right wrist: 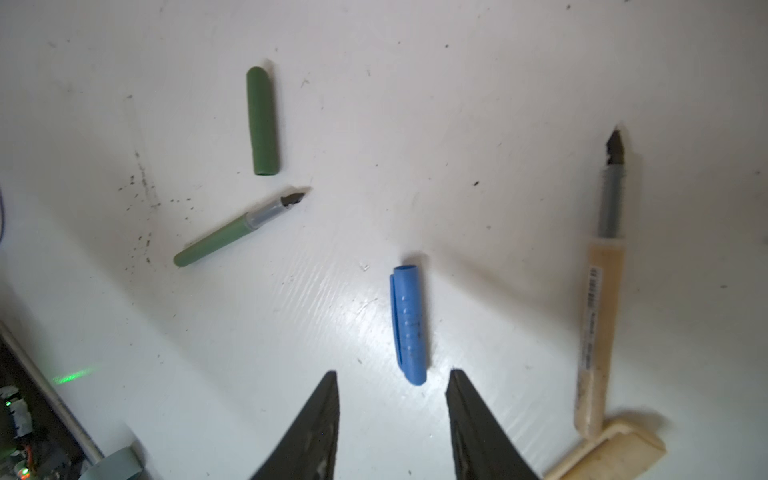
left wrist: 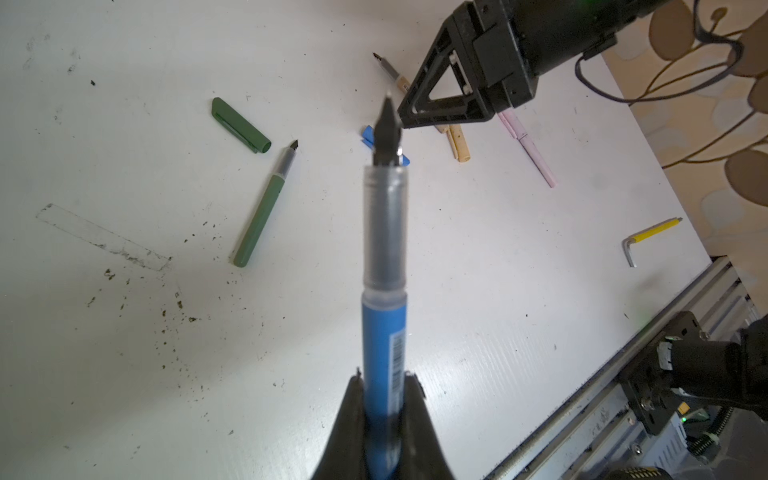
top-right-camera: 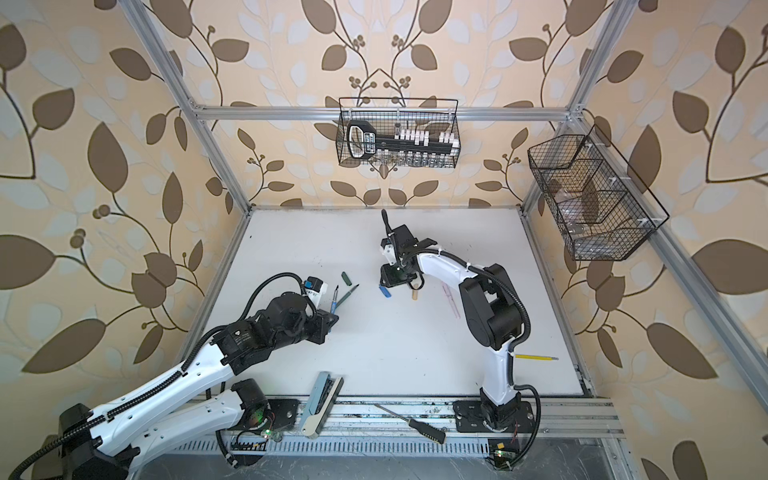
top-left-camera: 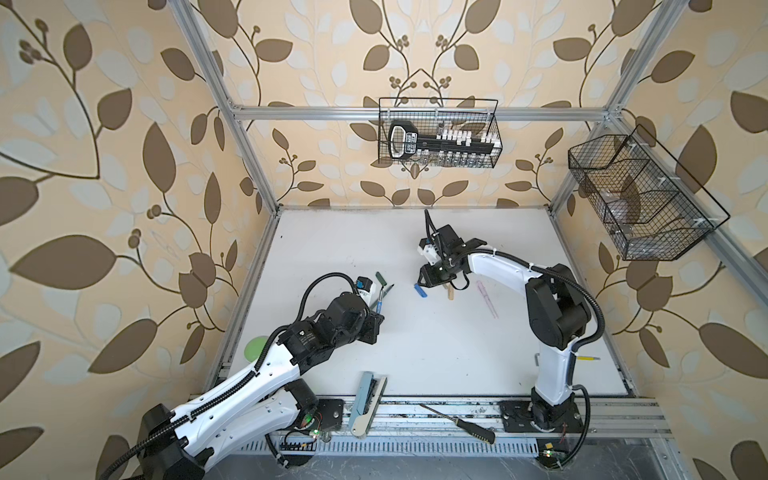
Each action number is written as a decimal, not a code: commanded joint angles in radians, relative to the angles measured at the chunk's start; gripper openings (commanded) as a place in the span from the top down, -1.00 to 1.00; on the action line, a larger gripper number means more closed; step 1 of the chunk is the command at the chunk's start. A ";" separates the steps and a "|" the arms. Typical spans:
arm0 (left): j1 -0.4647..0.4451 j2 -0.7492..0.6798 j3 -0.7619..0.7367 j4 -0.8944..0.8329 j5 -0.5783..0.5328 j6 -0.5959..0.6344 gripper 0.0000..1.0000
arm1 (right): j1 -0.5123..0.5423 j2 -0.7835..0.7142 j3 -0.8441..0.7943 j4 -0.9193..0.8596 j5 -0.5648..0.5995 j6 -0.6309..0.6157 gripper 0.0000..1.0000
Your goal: Insert the pens into the pen caps
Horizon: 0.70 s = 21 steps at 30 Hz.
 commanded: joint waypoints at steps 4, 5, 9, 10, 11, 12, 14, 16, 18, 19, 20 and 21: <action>0.010 0.019 -0.002 0.034 0.001 0.013 0.80 | 0.023 0.150 0.129 -0.024 -0.012 -0.028 0.00; 0.010 0.019 0.000 0.035 0.002 0.012 0.80 | 0.027 0.167 0.144 -0.021 -0.020 -0.026 -0.01; 0.009 0.017 0.004 0.024 0.002 0.012 0.80 | 0.046 0.220 0.188 -0.029 -0.049 -0.027 -0.02; 0.010 0.016 0.006 0.019 0.002 0.012 0.80 | 0.050 0.225 0.189 -0.029 -0.058 -0.030 -0.02; 0.010 0.013 0.006 0.017 0.001 0.011 0.80 | 0.056 0.228 0.188 -0.031 -0.074 -0.033 -0.02; 0.010 0.010 0.003 0.017 -0.001 0.011 0.80 | 0.061 0.227 0.184 -0.033 -0.085 -0.036 -0.02; 0.010 0.005 0.000 0.018 -0.001 0.009 0.80 | 0.069 0.216 0.168 -0.036 -0.094 -0.045 -0.02; 0.010 0.000 -0.002 0.018 -0.003 0.007 0.80 | 0.075 0.199 0.139 -0.039 -0.098 -0.050 0.02; 0.009 -0.003 -0.003 0.016 -0.004 0.007 0.80 | 0.078 0.172 0.103 -0.044 -0.100 -0.054 0.04; 0.009 -0.003 -0.003 0.016 -0.005 0.007 0.80 | 0.078 0.159 0.088 -0.049 -0.094 -0.054 0.04; 0.010 -0.003 -0.005 0.017 -0.004 0.007 0.80 | 0.078 0.143 0.068 -0.053 -0.085 -0.055 0.05; 0.010 -0.004 -0.005 0.016 -0.006 0.008 0.80 | 0.077 0.125 0.051 -0.057 -0.074 -0.056 0.07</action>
